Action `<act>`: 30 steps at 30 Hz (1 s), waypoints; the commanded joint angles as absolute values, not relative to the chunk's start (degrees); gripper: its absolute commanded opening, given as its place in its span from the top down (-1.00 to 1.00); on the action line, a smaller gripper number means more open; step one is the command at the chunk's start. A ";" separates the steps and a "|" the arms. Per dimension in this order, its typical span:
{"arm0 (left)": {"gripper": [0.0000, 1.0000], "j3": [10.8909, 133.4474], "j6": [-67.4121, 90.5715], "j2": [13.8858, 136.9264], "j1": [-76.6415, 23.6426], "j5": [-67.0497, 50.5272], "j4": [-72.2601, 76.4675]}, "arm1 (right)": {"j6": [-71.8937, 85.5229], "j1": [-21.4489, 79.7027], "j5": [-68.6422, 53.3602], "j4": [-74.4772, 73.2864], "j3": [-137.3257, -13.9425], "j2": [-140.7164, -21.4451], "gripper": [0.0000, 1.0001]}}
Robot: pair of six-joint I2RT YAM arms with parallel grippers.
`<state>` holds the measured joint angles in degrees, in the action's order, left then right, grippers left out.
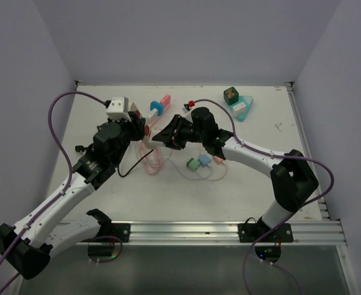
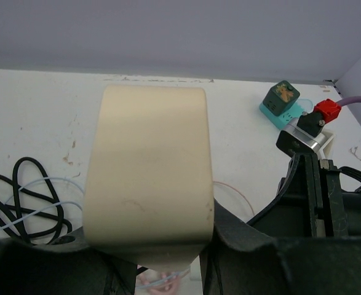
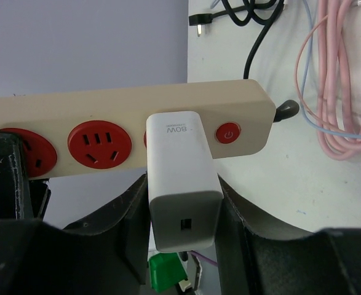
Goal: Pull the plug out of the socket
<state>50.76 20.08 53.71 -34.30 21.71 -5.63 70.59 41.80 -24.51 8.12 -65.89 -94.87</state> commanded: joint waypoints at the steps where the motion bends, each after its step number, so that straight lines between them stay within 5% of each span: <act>1: 0.63 51.42 22.06 52.29 -34.89 19.86 -3.42 | 70.92 42.45 -22.85 13.09 -65.39 -91.67 1.00; 8: -0.30 47.90 24.69 49.92 -34.98 19.86 -4.92 | 73.56 42.45 -23.03 15.38 -65.39 -90.53 1.00; 11: -0.46 46.50 26.10 49.22 -34.89 19.34 -5.54 | 74.27 42.45 -23.20 15.73 -65.48 -90.53 1.00; 21: -0.52 40.79 33.22 50.09 -34.98 18.72 -4.40 | 75.59 42.54 -23.47 16.87 -65.65 -90.53 1.00; 30: -0.13 39.20 31.91 52.64 -34.98 20.03 3.85 | 75.50 42.98 -23.99 16.87 -65.66 -90.70 1.00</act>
<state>39.66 31.11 52.07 -34.65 18.85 -3.03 74.39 42.39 -23.29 9.06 -64.36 -94.41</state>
